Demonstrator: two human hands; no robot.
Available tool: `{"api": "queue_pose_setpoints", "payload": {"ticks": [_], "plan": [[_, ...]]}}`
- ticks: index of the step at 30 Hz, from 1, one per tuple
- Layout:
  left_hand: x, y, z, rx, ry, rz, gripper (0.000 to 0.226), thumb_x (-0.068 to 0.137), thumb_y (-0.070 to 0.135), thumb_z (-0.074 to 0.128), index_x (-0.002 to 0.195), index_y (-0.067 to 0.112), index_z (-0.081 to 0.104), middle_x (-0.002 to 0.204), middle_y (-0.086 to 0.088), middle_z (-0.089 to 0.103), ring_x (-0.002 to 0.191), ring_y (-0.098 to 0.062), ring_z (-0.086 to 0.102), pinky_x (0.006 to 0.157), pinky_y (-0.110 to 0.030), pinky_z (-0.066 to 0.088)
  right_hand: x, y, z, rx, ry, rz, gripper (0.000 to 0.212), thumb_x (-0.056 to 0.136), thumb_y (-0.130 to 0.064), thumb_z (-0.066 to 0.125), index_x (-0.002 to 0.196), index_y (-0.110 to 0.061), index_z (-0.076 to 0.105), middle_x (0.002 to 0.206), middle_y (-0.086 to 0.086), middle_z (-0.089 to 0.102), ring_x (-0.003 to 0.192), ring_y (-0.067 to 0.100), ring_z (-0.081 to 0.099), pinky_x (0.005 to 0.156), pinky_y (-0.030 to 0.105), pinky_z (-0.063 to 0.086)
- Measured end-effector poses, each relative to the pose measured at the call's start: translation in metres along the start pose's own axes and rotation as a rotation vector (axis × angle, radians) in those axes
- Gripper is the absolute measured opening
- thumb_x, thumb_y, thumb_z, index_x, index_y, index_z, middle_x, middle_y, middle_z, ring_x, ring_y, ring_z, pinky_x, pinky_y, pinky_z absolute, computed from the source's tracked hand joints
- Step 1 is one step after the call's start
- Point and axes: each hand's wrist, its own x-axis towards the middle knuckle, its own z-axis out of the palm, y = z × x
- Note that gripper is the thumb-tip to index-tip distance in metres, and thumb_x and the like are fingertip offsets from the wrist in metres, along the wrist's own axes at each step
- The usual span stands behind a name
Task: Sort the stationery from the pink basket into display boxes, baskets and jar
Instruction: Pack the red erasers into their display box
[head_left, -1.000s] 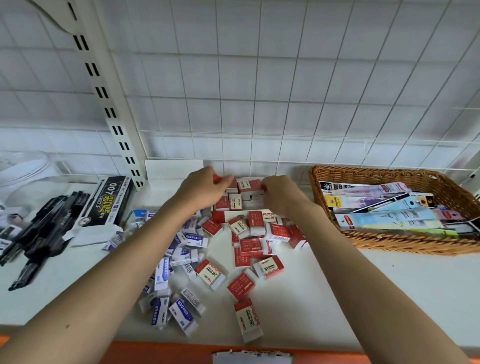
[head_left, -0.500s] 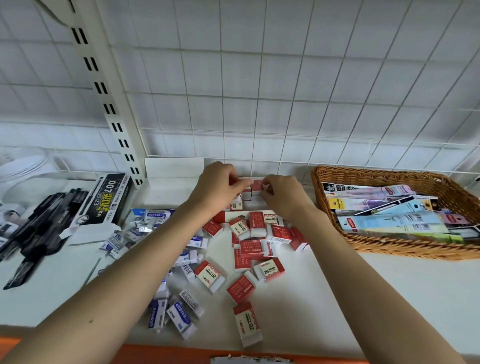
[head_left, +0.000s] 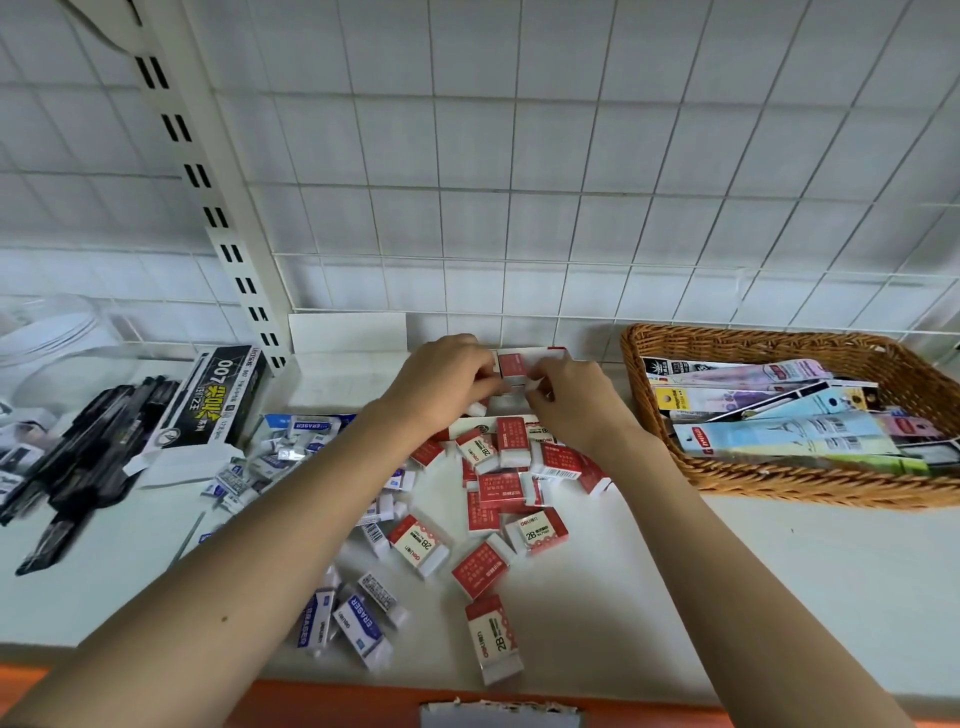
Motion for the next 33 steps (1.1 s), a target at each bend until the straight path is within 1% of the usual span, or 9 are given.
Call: {"api": "queue_pose_setpoints", "payload": {"ticks": [6,10,15,19,22,24,27,30,33], "plan": [[-0.009,-0.011,-0.010,-0.150,-0.145,0.016,0.024,0.089,0.023,0.061,0.109,0.011,0.069,0.104,-0.005,0.064,0.094,-0.019,0.058,0.086,-0.036,0.046,-0.005,0.001,0.002,0.016,0.012,-0.018,0.024,0.095,-0.018,0.046,0.111,-0.008,0.062,0.100,0.011,0.067,0.088,0.027,0.062,0.078,0.037,0.053],[-0.013,-0.017,-0.017,-0.147,-0.191,-0.018,0.034,0.089,0.020,0.061,0.123,0.013,0.061,0.121,-0.003,0.061,0.110,-0.017,0.055,0.096,-0.029,0.042,-0.007,0.001,0.000,0.008,-0.004,-0.022,0.021,0.095,-0.017,0.046,0.101,-0.007,0.063,0.093,0.011,0.066,0.080,0.025,0.062,0.072,0.036,0.053],[-0.016,-0.009,-0.015,-0.037,-0.174,-0.037,0.049,0.081,0.043,0.067,0.122,0.016,0.060,0.118,-0.002,0.062,0.106,-0.018,0.056,0.090,-0.032,0.045,-0.009,-0.001,-0.001,-0.020,-0.007,-0.033,0.022,0.095,-0.014,0.042,0.096,-0.005,0.062,0.091,0.013,0.066,0.082,0.028,0.061,0.070,0.035,0.051],[-0.017,-0.005,-0.011,-0.029,-0.117,-0.059,0.046,0.082,0.040,0.068,0.120,0.016,0.058,0.117,-0.002,0.060,0.104,-0.019,0.054,0.082,-0.026,0.041,-0.011,-0.003,0.000,-0.028,0.008,-0.034,0.022,0.094,-0.015,0.042,0.093,-0.005,0.062,0.090,0.014,0.066,0.081,0.031,0.061,0.070,0.038,0.051],[-0.022,-0.014,-0.016,-0.135,-0.133,-0.062,0.049,0.082,0.037,0.069,0.124,0.015,0.057,0.122,-0.001,0.060,0.108,-0.016,0.055,0.085,-0.023,0.040,-0.011,-0.005,0.001,0.000,-0.015,-0.052,0.023,0.095,-0.015,0.042,0.092,-0.006,0.063,0.090,0.012,0.067,0.080,0.029,0.062,0.071,0.040,0.053],[-0.027,-0.020,-0.019,-0.162,-0.106,-0.070,0.048,0.084,0.033,0.067,0.127,0.015,0.055,0.121,-0.002,0.061,0.105,-0.015,0.057,0.084,-0.022,0.041,-0.009,-0.007,0.002,0.051,-0.042,-0.075,0.023,0.094,-0.013,0.043,0.100,-0.010,0.065,0.097,0.010,0.068,0.085,0.027,0.062,0.074,0.040,0.054],[-0.031,-0.024,-0.018,-0.110,-0.046,-0.026,0.044,0.093,0.022,0.055,0.136,0.021,0.046,0.109,0.001,0.063,0.085,-0.010,0.059,0.072,-0.018,0.043,-0.005,-0.015,0.002,0.077,-0.085,-0.107,0.032,0.094,-0.013,0.043,0.120,-0.019,0.061,0.111,0.006,0.067,0.094,0.025,0.062,0.078,0.037,0.054],[-0.030,-0.022,-0.013,-0.060,-0.072,-0.003,0.033,0.093,0.035,0.052,0.123,0.021,0.058,0.104,0.000,0.057,0.092,-0.015,0.055,0.077,-0.026,0.044,0.000,-0.021,0.004,0.062,-0.121,-0.127,0.037,0.094,-0.012,0.043,0.125,-0.024,0.058,0.117,0.004,0.065,0.104,0.026,0.060,0.086,0.038,0.051],[-0.024,-0.016,-0.011,0.004,-0.034,-0.046,0.038,0.086,0.050,0.057,0.105,0.018,0.063,0.094,-0.001,0.056,0.086,-0.017,0.053,0.074,-0.033,0.046,0.003,-0.019,0.009,0.040,-0.129,-0.120,0.038,0.093,-0.016,0.042,0.126,-0.027,0.057,0.117,0.007,0.065,0.105,0.029,0.059,0.087,0.041,0.051]]}}
